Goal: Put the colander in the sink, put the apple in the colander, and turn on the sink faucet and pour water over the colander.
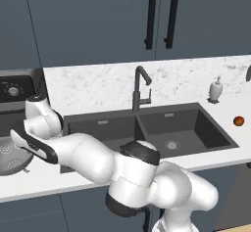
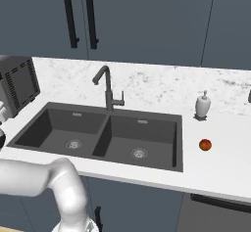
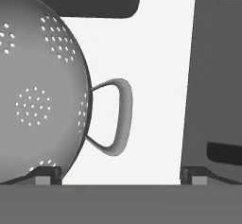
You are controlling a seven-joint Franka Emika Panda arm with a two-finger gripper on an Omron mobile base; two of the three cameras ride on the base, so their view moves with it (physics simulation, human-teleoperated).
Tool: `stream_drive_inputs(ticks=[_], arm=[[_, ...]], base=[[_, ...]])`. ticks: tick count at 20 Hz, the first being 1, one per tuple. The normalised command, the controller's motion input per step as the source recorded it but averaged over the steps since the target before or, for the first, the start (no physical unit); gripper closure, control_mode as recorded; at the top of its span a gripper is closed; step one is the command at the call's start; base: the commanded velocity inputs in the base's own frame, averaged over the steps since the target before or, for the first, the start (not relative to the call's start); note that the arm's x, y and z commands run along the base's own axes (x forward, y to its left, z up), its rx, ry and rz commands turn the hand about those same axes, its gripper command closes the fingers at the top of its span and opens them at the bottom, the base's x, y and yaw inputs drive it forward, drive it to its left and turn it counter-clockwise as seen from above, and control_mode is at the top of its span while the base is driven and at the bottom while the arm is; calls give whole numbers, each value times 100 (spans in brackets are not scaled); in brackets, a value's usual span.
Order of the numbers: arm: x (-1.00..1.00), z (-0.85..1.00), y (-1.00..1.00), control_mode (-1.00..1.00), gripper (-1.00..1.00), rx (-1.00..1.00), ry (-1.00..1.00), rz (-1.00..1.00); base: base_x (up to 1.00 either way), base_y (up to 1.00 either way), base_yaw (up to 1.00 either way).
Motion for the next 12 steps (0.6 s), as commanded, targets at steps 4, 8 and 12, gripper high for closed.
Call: stream_drive_inputs(ticks=[4,8,12], arm=[[4,-31,13,-100,-100,0,0,0],[0,-28,6,-100,-100,0,0,0],[1,-21,7,-100,-100,0,0,0]], base=[[0,0,0],[0,0,0],[0,0,0]])
